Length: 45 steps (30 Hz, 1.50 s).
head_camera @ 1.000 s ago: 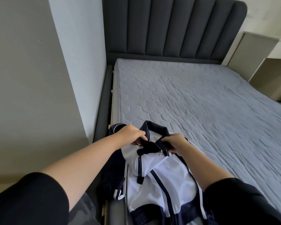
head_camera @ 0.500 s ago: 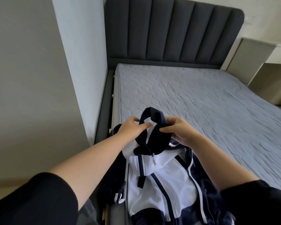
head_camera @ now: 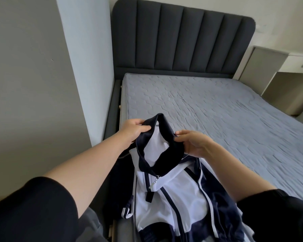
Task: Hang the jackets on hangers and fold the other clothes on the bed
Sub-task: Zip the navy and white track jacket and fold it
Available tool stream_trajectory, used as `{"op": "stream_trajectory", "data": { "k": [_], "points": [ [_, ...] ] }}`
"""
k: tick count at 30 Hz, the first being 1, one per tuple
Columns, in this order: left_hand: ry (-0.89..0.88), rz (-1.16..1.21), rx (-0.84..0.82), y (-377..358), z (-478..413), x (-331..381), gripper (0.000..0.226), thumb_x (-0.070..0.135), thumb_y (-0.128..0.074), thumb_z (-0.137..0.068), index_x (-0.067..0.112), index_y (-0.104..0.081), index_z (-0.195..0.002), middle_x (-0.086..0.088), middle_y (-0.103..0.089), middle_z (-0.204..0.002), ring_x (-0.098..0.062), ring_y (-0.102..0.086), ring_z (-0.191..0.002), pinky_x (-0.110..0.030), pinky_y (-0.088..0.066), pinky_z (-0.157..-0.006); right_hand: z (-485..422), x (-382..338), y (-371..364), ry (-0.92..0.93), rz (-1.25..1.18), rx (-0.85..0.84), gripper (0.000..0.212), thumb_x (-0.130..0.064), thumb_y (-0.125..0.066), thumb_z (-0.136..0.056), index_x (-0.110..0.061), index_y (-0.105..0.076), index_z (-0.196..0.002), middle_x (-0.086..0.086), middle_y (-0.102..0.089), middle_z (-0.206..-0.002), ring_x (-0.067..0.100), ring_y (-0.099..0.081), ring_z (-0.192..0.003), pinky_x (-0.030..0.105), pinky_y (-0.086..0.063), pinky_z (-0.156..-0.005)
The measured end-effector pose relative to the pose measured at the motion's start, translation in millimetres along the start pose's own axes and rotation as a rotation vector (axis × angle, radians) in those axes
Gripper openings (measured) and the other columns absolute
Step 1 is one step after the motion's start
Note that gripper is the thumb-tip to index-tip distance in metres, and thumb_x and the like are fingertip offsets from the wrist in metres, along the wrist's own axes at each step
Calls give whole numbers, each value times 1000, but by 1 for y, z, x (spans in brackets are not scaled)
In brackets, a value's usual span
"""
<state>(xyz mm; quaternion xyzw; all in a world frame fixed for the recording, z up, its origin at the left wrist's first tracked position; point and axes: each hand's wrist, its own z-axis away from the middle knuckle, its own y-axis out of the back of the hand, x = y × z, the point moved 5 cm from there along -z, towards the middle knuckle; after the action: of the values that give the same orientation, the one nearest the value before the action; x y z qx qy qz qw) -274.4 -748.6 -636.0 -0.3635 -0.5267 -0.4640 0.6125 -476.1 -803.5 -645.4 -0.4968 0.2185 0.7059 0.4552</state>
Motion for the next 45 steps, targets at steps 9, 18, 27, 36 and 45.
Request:
{"op": "stream_trajectory", "data": {
  "k": [9,18,27,36,45],
  "points": [
    [-277,-909,270,15,6,43,32,5,-44,-84,19,-72,-92,-2,-68,-78,-21,-64,-68,-31,-55,-68,6,-55,14,322,1582,722,9,-3,-51,-78,-12,-47,-80,4,-51,-69,27,-46,-62,25,-31,-50],
    [252,-611,118,30,-1,16,34,4,-31,-95,-5,-62,-106,-19,-71,-87,-24,-62,-60,-25,-44,-50,-9,-55,48,16,797,475,20,5,-31,-78,-5,-46,-69,6,-39,-38,21,-46,-34,18,-36,-36],
    [344,-195,259,17,-63,20,17,5,-47,-94,3,-64,-90,-14,-58,-72,-21,-52,-49,-27,-45,-44,-56,-66,47,83,353,348,22,0,-37,-89,6,-58,-88,20,-73,-83,22,-72,-73,31,-58,-67],
    [-180,78,14,-30,-138,98,77,5,-47,-97,26,2,-152,-3,-29,-153,-21,-31,-138,-27,-26,-113,-141,-158,20,492,705,353,73,-16,-45,-95,-33,-3,-153,0,-38,-147,19,-47,-126,26,-40,-89],
    [152,-771,-429,-88,-71,-116,72,9,-42,-94,21,-2,-153,-6,-18,-158,-25,-35,-136,-22,-34,-100,-98,82,151,-273,1053,546,85,-42,-57,-88,-5,-12,-150,19,-38,-146,34,-47,-125,35,-42,-88]
  ]
}}
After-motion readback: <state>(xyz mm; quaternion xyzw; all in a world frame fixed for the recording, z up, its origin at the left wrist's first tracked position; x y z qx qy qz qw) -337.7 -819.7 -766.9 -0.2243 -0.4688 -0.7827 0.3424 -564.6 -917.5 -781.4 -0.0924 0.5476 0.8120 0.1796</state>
